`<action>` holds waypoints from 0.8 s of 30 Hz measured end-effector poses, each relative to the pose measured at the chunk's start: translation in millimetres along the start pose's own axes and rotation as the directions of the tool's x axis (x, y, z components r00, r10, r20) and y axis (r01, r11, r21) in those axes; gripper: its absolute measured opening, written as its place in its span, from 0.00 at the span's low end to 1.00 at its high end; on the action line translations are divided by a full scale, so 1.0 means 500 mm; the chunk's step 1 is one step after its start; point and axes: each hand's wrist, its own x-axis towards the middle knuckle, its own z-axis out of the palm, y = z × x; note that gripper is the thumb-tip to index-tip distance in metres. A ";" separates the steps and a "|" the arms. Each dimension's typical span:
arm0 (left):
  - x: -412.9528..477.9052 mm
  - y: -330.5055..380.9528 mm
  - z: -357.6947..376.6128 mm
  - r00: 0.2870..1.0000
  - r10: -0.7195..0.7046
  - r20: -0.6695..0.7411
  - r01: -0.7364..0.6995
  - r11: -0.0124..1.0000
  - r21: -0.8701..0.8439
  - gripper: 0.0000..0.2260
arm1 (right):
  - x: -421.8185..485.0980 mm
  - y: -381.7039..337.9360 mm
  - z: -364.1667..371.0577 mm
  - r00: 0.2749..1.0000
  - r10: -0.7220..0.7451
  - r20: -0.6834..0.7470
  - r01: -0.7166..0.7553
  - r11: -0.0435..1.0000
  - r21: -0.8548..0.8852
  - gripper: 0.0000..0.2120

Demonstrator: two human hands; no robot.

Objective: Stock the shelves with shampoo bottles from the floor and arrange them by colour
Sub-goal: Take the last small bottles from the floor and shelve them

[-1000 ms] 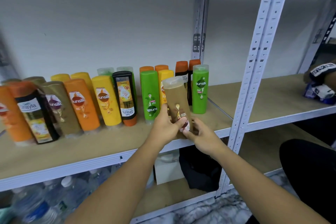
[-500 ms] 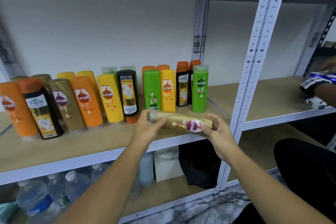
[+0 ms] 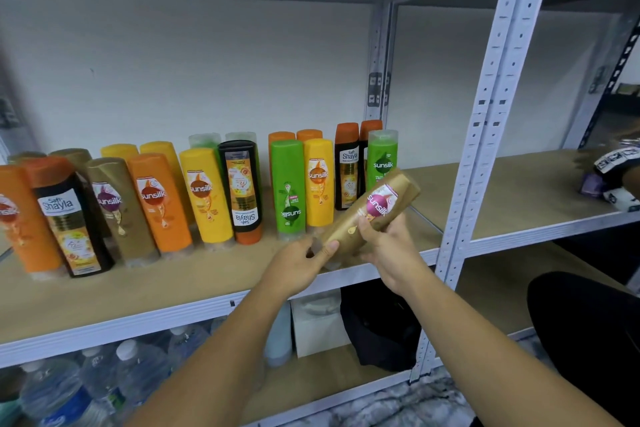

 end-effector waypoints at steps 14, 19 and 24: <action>0.033 -0.036 -0.005 0.944 0.153 0.291 -0.258 0.894 0.366 0.23 | 0.047 -0.038 0.027 0.980 -0.160 0.121 0.201 0.767 -0.609 0.23; 0.053 -0.049 -0.010 0.929 0.154 0.335 -0.278 0.889 0.363 0.25 | 0.053 -0.010 0.014 0.983 -0.123 0.133 0.180 0.745 -0.642 0.26; 0.056 -0.074 -0.010 0.959 0.143 0.243 -0.198 0.955 0.222 0.27 | 0.062 0.045 -0.020 0.990 -0.088 0.109 0.140 0.687 -0.713 0.25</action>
